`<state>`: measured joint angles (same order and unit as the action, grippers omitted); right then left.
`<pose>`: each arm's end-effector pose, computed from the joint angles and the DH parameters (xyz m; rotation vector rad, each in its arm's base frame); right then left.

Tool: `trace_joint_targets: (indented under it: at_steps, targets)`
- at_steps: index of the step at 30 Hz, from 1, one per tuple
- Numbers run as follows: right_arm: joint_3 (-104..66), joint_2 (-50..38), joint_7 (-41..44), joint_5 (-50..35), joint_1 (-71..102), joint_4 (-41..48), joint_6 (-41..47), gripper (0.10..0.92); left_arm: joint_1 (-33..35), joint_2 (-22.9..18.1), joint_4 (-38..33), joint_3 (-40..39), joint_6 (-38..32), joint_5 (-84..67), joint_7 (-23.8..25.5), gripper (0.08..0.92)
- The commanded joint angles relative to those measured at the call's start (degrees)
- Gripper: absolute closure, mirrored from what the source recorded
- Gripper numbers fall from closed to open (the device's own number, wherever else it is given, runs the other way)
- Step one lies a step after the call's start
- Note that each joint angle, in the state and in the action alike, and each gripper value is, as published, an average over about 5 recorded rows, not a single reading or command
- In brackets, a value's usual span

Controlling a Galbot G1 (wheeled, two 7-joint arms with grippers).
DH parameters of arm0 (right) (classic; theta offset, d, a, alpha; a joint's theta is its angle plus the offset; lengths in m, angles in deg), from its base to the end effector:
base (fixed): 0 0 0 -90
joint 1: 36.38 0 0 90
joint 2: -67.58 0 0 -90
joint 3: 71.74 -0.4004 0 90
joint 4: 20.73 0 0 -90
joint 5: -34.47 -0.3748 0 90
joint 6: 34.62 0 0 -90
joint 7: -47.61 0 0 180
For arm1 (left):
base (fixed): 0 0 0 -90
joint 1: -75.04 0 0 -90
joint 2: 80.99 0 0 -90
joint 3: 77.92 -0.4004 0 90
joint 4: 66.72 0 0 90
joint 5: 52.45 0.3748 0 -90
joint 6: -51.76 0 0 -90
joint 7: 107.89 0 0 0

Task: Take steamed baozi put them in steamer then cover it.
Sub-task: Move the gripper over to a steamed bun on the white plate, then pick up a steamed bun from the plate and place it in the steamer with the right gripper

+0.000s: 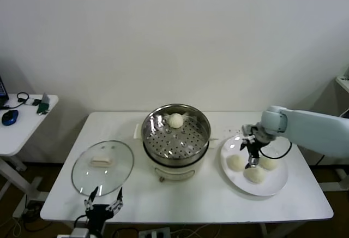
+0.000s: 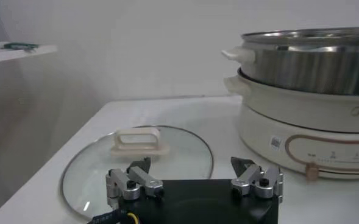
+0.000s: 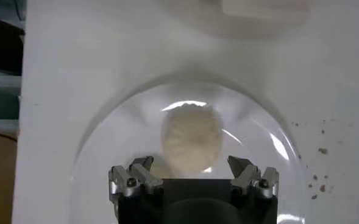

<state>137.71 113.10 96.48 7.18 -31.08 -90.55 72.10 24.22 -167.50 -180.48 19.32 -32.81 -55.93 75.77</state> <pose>0.5741 -0.1526 -0.2270 1.2387 -1.3528 1.2109 0.1082 0.0583 -0.4059 0.0335 -2.7824 -0.0597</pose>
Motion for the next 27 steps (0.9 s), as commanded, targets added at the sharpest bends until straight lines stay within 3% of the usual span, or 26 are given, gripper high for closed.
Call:
trace_joint_targets:
  at_steps: [1, 5, 14, 21, 27]
  targets:
    - [-5.4, 3.4, -2.1, 3.6, 8.4, 4.4, 2.1, 0.203, 0.0, -0.1, 0.1, 0.2, 0.0, 0.0, 0.0, 0.177]
    - [-5.9, 4.0, -2.3, 4.3, 8.9, 5.1, 2.0, 0.228, -0.1, -0.1, 0.1, 0.4, 0.0, -0.1, -0.1, 0.177]
    - [-3.1, 2.1, 0.3, 1.5, 1.2, 1.6, 1.1, 0.433, -0.1, -0.2, -0.4, 0.2, 0.1, 0.0, -0.2, 0.177]
    - [12.0, 1.4, 7.0, -6.3, -26.0, -3.1, -2.8, 0.445, 0.0, 0.1, -0.8, -0.1, 0.1, 0.1, -0.2, 0.177]
    - [14.4, 5.2, 11.1, -16.4, -42.7, -8.5, -3.6, 0.440, 0.3, 0.3, -1.4, -0.2, 0.1, 0.1, -0.1, 0.177]
